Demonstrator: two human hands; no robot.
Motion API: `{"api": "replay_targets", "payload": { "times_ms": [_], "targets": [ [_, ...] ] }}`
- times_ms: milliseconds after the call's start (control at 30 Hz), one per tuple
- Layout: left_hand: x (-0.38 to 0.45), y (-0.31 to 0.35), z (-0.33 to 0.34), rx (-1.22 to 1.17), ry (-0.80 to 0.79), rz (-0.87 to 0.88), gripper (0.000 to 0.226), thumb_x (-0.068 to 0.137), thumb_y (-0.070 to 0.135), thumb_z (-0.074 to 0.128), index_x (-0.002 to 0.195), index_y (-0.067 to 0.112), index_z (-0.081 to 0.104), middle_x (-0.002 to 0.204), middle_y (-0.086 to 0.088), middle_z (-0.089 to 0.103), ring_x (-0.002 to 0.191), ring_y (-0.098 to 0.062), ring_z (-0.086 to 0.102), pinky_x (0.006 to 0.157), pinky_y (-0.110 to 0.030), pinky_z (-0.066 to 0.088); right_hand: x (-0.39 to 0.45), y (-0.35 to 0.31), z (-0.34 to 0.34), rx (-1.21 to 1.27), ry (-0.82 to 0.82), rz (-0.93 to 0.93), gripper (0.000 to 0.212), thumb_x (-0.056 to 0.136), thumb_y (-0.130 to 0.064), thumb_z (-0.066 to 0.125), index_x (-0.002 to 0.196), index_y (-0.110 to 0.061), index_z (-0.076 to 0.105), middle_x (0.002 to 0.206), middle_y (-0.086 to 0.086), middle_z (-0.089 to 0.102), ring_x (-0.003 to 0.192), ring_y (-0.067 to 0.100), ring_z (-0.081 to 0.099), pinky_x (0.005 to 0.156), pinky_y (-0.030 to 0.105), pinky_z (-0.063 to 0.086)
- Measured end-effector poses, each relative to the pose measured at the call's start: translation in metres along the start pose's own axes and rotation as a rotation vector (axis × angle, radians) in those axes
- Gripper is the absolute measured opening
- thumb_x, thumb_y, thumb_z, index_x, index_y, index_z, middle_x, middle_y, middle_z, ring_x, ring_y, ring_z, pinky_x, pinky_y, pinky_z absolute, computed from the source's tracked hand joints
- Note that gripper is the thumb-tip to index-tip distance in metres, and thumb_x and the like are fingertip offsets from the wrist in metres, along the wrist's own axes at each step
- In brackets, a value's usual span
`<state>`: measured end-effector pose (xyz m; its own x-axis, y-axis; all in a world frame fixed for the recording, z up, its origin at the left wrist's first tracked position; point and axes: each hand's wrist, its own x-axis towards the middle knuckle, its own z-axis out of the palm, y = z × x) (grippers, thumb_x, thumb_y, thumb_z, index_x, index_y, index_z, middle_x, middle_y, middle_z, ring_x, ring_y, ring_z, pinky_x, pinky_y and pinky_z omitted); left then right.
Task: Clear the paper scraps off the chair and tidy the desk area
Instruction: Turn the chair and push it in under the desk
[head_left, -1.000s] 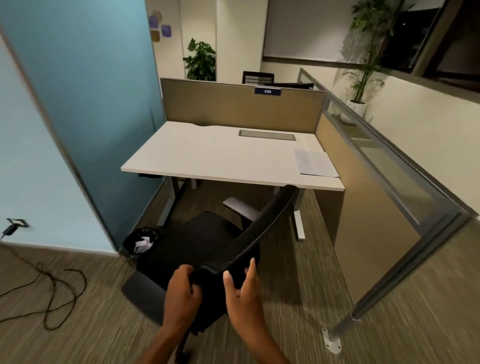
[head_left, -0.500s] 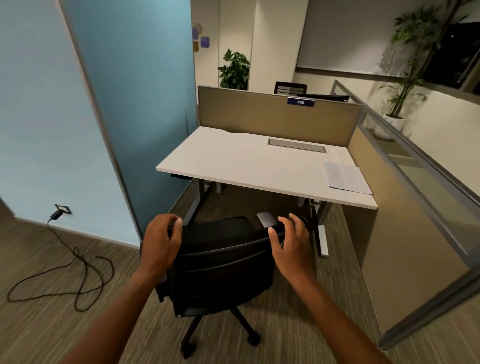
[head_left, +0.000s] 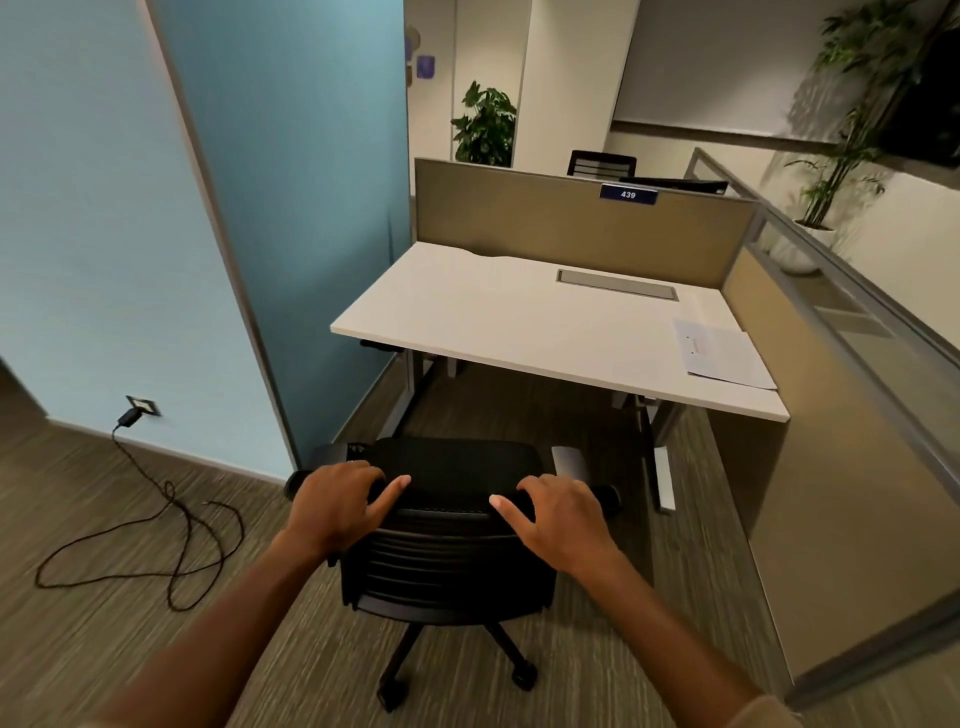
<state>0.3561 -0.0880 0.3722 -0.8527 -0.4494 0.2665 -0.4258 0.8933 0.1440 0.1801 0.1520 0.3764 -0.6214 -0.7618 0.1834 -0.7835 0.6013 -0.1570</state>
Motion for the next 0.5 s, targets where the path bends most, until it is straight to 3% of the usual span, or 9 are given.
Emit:
{"api": "replay_targets", "payload": {
  "times_ms": [200, 400, 500],
  "targets": [
    [0.014, -0.022, 0.008, 0.052, 0.085, 0.031, 0.078, 0.09, 0.075, 0.014, 0.065, 0.028, 0.07, 0.054, 0.012, 0.056, 0.048, -0.003, 0.051, 0.046, -0.019, 0.031, -0.01, -0.012, 0.015, 0.012, 0.082, 0.074, 0.074, 0.081, -0.086, 0.011, 0.082, -0.027, 0.056, 0.073, -0.009, 0.053, 0.068, 0.008, 0.05, 0.069, 0.027, 0.047],
    [0.034, -0.033, 0.009, 0.066, 0.098, 0.081, 0.081, 0.091, 0.072, 0.01, 0.067, 0.027, 0.072, 0.055, 0.008, 0.059, 0.048, -0.005, 0.054, 0.047, -0.027, 0.046, 0.004, -0.013, 0.017, -0.018, 0.167, 0.135, 0.063, 0.089, -0.075, 0.02, 0.067, -0.024, 0.05, 0.061, -0.008, 0.047, 0.057, 0.008, 0.045, 0.056, 0.026, 0.046],
    [0.047, -0.034, 0.009, 0.068, 0.115, 0.091, 0.079, 0.091, 0.07, 0.012, 0.067, 0.027, 0.073, 0.054, 0.008, 0.059, 0.047, -0.005, 0.052, 0.045, -0.023, 0.04, 0.015, -0.009, 0.018, -0.036, 0.2, 0.129, 0.055, 0.092, -0.067, 0.028, 0.064, -0.024, 0.049, 0.058, -0.008, 0.044, 0.054, 0.008, 0.043, 0.052, 0.025, 0.044]
  ]
}}
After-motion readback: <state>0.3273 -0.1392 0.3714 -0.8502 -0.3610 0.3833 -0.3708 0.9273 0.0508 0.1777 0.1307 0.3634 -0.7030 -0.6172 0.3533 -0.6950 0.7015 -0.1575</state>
